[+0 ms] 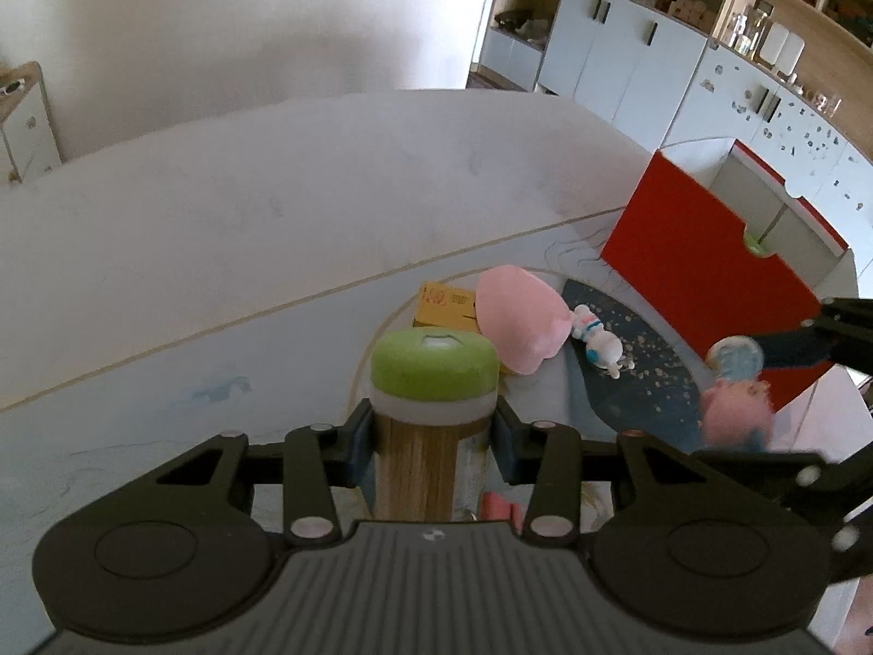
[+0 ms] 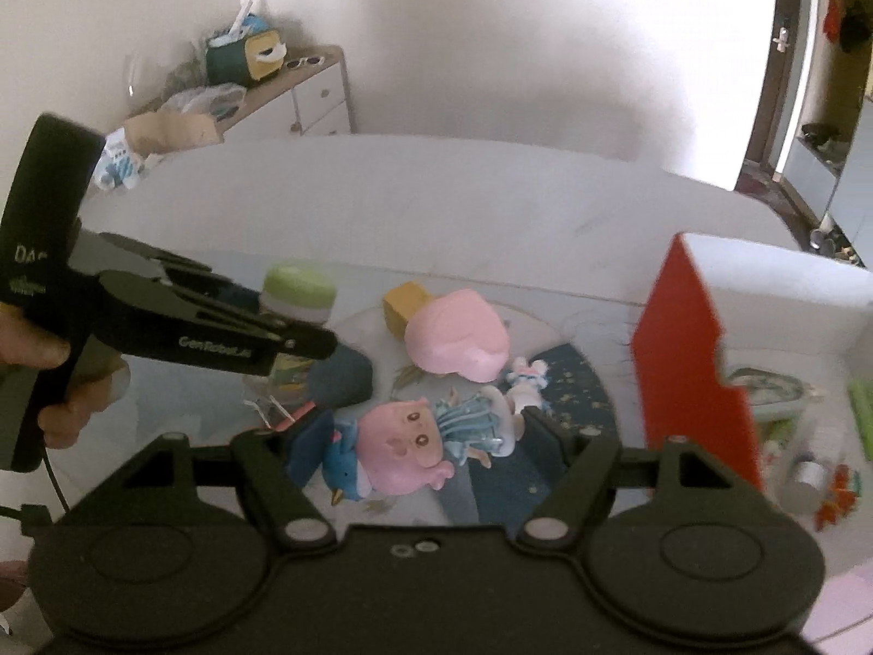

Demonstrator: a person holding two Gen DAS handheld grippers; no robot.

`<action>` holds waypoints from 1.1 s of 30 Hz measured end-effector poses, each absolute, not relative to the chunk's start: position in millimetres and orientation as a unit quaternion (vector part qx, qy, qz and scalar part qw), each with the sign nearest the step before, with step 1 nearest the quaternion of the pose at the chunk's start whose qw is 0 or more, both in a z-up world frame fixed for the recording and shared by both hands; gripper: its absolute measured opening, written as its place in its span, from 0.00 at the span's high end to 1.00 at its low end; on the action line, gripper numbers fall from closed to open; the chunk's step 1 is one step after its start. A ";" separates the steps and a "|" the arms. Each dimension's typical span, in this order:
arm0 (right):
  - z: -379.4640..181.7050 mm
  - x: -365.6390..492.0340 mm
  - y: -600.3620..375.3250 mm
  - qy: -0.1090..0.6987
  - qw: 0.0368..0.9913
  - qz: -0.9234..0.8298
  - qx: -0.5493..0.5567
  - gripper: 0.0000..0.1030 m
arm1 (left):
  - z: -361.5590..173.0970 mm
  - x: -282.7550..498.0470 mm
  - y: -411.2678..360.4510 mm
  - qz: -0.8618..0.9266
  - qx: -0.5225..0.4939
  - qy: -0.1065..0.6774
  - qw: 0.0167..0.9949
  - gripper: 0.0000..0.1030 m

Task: Organize rigid objects
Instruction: 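Carry the green-lidded jar and pig figure over the red box with both grippers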

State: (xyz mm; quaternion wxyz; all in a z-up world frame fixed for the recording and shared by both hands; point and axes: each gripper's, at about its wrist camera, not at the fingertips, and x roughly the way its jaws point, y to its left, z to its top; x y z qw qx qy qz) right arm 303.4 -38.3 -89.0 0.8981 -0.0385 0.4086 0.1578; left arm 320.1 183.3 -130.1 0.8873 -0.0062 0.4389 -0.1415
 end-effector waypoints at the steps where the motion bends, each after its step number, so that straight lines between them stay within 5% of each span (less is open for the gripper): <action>1: -84.5 300.7 -41.8 0.406 0.900 0.156 -0.037 0.28 | -127.3 318.0 183.1 -0.139 -0.005 0.436 0.889 0.59; 16: -42.5 279.5 -108.4 0.377 0.916 0.138 -0.027 0.28 | -64.1 297.8 152.5 -0.133 -0.003 0.411 0.902 0.59; 33: -40.4 290.0 -220.3 0.365 0.925 0.104 -0.023 0.28 | -37.0 321.1 27.7 -0.170 -0.003 0.412 0.895 0.59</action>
